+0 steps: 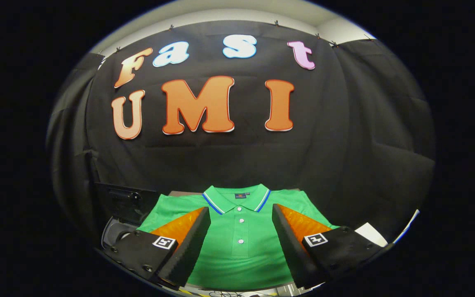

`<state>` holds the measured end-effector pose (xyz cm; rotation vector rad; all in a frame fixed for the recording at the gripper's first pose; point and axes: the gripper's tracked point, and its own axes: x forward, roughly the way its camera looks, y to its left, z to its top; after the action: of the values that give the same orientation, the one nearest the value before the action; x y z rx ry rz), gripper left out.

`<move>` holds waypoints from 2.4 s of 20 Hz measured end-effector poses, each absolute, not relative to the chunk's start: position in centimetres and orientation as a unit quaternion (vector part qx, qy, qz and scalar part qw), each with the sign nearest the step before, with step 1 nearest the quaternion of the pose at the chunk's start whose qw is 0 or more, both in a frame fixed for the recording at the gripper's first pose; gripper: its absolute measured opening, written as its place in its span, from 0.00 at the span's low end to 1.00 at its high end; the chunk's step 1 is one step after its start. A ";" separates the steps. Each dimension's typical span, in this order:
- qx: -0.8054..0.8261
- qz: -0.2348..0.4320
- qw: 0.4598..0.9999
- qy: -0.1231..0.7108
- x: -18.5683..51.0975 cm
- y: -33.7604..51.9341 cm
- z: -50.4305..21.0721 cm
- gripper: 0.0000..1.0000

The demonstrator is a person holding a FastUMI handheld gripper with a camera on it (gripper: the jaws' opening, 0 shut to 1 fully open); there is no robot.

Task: Put the clothes into the washing machine and then close the washing machine lid.

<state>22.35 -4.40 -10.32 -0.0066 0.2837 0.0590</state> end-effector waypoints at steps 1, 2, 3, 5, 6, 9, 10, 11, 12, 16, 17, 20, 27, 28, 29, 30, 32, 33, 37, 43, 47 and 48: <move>-0.001 0.028 0.986 0.161 23.1 -4.6 -11.7 0.97; 0.005 0.027 0.983 0.180 23.8 -4.7 -12.8 0.97; 0.010 0.028 0.978 0.204 24.2 -4.7 -13.9 0.97; 0.028 0.024 0.970 0.239 25.4 -4.7 -16.0 0.98; 0.030 0.019 0.968 0.250 25.8 -4.9 -16.7 0.98; 0.040 0.017 0.960 0.275 26.5 -4.9 -18.1 0.97; 0.037 0.016 0.958 0.283 26.5 -5.0 -18.6 0.98; 0.032 0.014 0.957 0.289 26.6 -5.0 -18.9 0.98; 0.023 0.009 0.956 0.291 26.6 -5.3 -19.0 0.98; -0.020 0.004 0.948 0.318 26.5 -4.8 -19.3 0.96; -0.018 0.001 0.947 0.321 26.5 -4.7 -19.3 0.95; -0.006 0.003 0.940 0.341 26.7 -4.4 -19.6 0.84; -0.019 -0.009 0.934 0.357 26.3 -3.6 -19.5 0.09; -0.034 -0.002 0.938 0.345 26.5 -3.6 -19.3 0.09; -0.046 0.002 0.939 0.341 26.5 -3.8 -19.4 0.09; -0.038 0.001 0.944 0.329 26.3 -3.7 -19.2 0.09; 0.006 -0.003 0.951 0.310 25.9 -3.7 -18.1 0.09; 0.025 -0.002 0.956 0.291 25.8 -3.7 -17.0 0.09; 0.085 0.045 0.973 0.208 24.3 -1.5 -11.2 0.09; 0.099 0.059 0.982 0.147 20.3 1.8 -4.8 0.09; 0.099 0.063 0.986 0.116 18.5 3.2 -1.2 0.09; 0.094 0.066 0.987 0.113 18.2 3.6 -0.7 0.09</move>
<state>18.23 3.63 -0.69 0.1885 0.2268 0.1321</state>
